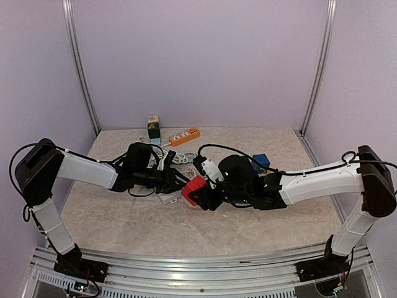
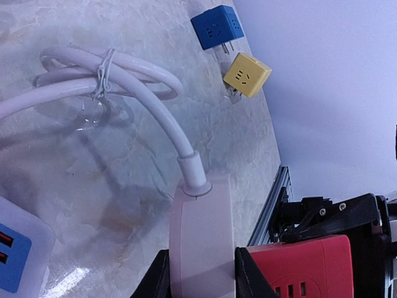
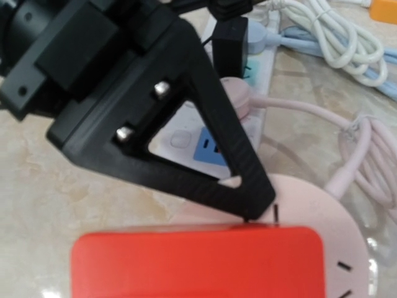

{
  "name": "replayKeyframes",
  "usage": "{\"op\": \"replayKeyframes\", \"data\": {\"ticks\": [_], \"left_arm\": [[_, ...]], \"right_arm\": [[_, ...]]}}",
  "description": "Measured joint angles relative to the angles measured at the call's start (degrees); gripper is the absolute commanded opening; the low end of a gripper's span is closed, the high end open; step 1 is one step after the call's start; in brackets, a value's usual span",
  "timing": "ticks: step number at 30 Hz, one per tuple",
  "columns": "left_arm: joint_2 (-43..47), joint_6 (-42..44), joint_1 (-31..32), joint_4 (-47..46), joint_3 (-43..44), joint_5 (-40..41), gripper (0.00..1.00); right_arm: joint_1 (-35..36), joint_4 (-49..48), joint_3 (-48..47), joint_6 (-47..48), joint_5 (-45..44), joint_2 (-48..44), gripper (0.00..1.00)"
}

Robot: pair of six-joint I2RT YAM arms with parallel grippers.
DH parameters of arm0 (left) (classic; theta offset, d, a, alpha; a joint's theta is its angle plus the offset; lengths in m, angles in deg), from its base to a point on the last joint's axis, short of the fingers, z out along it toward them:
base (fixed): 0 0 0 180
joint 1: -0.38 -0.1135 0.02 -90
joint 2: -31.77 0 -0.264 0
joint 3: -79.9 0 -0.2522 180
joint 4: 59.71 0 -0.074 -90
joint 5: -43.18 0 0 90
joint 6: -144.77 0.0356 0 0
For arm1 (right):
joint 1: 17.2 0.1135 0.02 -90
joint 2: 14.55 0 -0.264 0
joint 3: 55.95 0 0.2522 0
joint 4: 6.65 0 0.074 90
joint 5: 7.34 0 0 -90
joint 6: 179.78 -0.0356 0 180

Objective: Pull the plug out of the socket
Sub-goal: Remove the plug from the socket.

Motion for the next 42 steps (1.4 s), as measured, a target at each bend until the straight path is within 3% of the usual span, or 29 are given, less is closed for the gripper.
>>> {"op": "replayKeyframes", "data": {"ticks": [8, 19, 31, 42], "left_arm": [[0.35, 1.03, -0.02, -0.07, -0.17, 0.39, 0.0], [0.85, 0.9, 0.0, 0.66, -0.2, 0.96, 0.0], [0.85, -0.42, -1.33, -2.08, -2.75, -0.7, 0.0], [0.85, -0.48, -1.36, -1.84, -3.67, -2.56, 0.0]], "right_arm": [[-3.85, -1.95, 1.07, -3.96, 8.87, -0.2, 0.0], [-4.07, -1.97, 1.05, -4.52, 9.29, -0.2, 0.0], [1.29, 2.86, -2.97, -0.96, -4.42, -0.09, 0.0], [1.29, 2.89, -4.87, 0.85, -15.21, -0.09, 0.0]]}}
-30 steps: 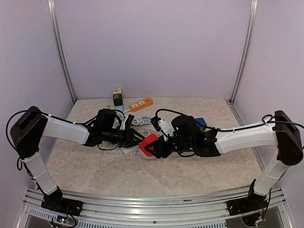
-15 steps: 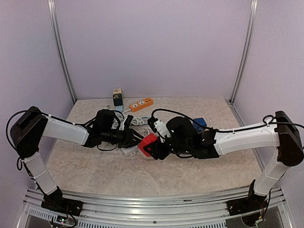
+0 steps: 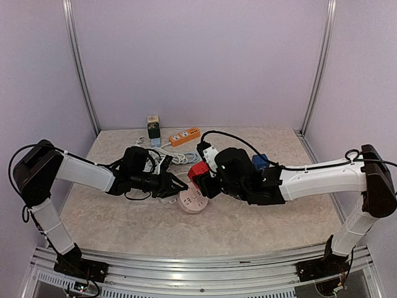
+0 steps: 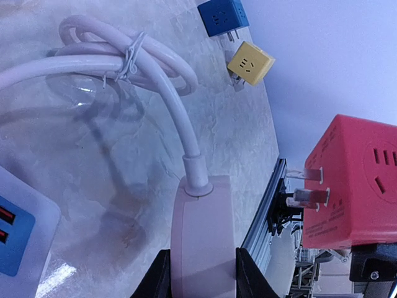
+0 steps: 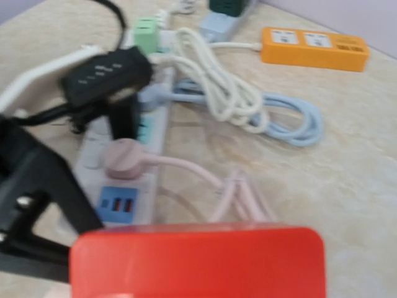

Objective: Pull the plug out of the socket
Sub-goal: Remove the plug from the socket, then place the socket at the center of the board.

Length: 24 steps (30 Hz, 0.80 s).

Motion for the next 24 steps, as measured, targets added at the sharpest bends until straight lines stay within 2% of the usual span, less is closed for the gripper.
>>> {"op": "replayKeyframes", "data": {"ticks": [8, 17, 24], "left_arm": [[0.02, 0.07, 0.02, 0.04, -0.02, 0.28, 0.0], [0.92, 0.24, 1.2, 0.94, -0.02, 3.96, 0.0], [0.83, -0.22, 3.21, 1.11, 1.2, 7.8, 0.0]], "right_arm": [[-2.43, 5.35, 0.15, -1.33, -6.4, -3.74, 0.0], [-17.27, 10.29, 5.66, -6.25, -5.14, -5.88, 0.0], [-22.23, 12.72, 8.85, -7.63, -3.06, -5.84, 0.0]]}}
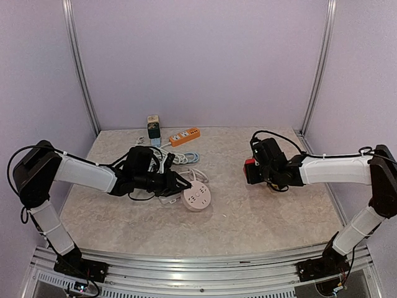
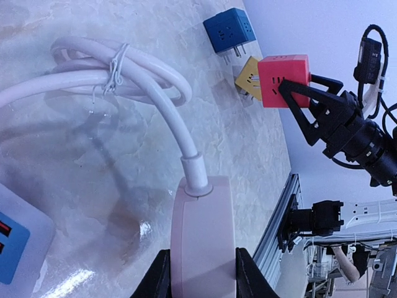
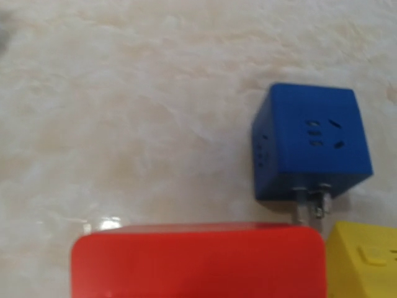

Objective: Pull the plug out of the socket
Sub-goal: Place the socket at the center of the board.

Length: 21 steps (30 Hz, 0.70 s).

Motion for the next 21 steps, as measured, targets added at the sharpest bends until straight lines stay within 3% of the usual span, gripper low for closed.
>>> {"op": "replayKeyframes", "data": {"ticks": [9, 13, 21], "left_arm": [[-6.29, -0.9, 2.6, -0.13, 7.82, 3.39, 0.02], [-10.58, -0.85, 4.04, -0.11, 12.68, 4.83, 0.06], [-15.45, 0.68, 5.6, 1.75, 17.94, 7.04, 0.28]], "right_arm": [[-4.83, 0.66, 1.31, -0.33, 0.5, 1.27, 0.0], [-5.84, 0.94, 1.95, -1.01, 0.63, 1.79, 0.09], [-6.4, 1.27, 2.01, -1.86, 0.63, 2.99, 0.25]]}}
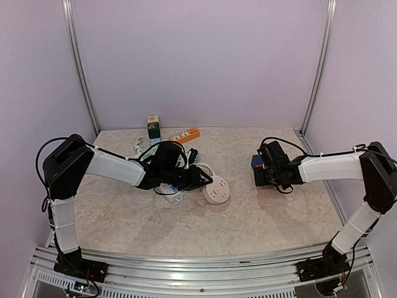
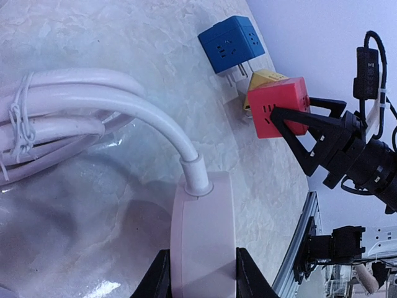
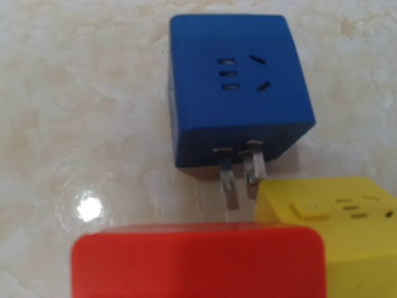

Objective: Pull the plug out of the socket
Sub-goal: Place the socket at the center of the board, then move the socket to the center of the board.

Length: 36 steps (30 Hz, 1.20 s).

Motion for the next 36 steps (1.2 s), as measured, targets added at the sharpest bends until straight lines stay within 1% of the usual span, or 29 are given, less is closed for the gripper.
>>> {"op": "replayKeyframes", "data": {"ticks": [2, 9, 12, 16, 18, 20, 21, 22, 24, 26, 30, 33, 36], "left_arm": [[-0.7, 0.85, 0.17, 0.94, 0.76, 0.37, 0.35], [-1.38, 2.82, 0.81, 3.85, 1.33, 0.74, 0.48], [-1.38, 3.08, 0.83, 4.55, 1.36, 0.9, 0.57], [-1.38, 3.8, 0.85, 5.55, 1.36, 1.73, 0.68], [-1.38, 4.33, 0.85, 6.27, 1.36, 2.49, 0.72], [-1.25, 5.05, 0.85, 7.37, 1.33, 3.69, 0.75], [-1.07, 5.49, 0.85, 7.8, 1.29, 4.28, 0.81], [-0.76, 6.01, 0.85, 8.52, 1.27, 4.98, 0.83], [0.33, 7.26, 0.85, 10.19, 1.22, 6.58, 0.87], [2.32, 8.35, 0.85, 11.5, 0.98, 8.48, 0.93], [7.8, 10.4, 0.85, 12.57, -0.55, 12.04, 0.95], [12.57, 11.87, 0.85, 13.4, -1.84, 14.49, 0.99], [17.11, 13.31, 0.83, 14.25, -2.84, 16.9, 0.99]], "right_arm": [[0.0, 0.04, 0.0, -0.2, 0.0, 0.39, 0.31], [-0.02, 0.68, 0.04, -0.92, -0.02, 0.72, 0.46], [-0.02, 1.01, 0.04, -1.01, -0.04, 0.72, 0.58], [-0.02, 1.4, 0.04, -1.03, -0.2, 0.72, 0.69], [-0.04, 1.6, 0.04, -1.03, -0.48, 0.72, 0.77], [-0.04, 1.66, 0.02, -1.01, -0.94, 0.72, 0.83], [-0.04, 1.68, 0.02, -0.85, -1.07, 0.72, 0.86], [-0.04, 1.73, 0.02, -0.74, -1.22, 0.72, 0.88], [-0.04, 1.79, 0.02, -0.57, -1.46, 0.72, 0.91], [-0.04, 1.95, 0.02, -0.33, -1.73, 0.7, 0.92], [-0.04, 2.34, 0.02, 0.22, -1.77, -0.26, 0.95], [-0.04, 2.36, 0.02, 0.92, -1.57, -2.51, 0.95], [-0.07, 2.36, 0.0, 1.99, -0.68, -5.51, 0.95]]}}
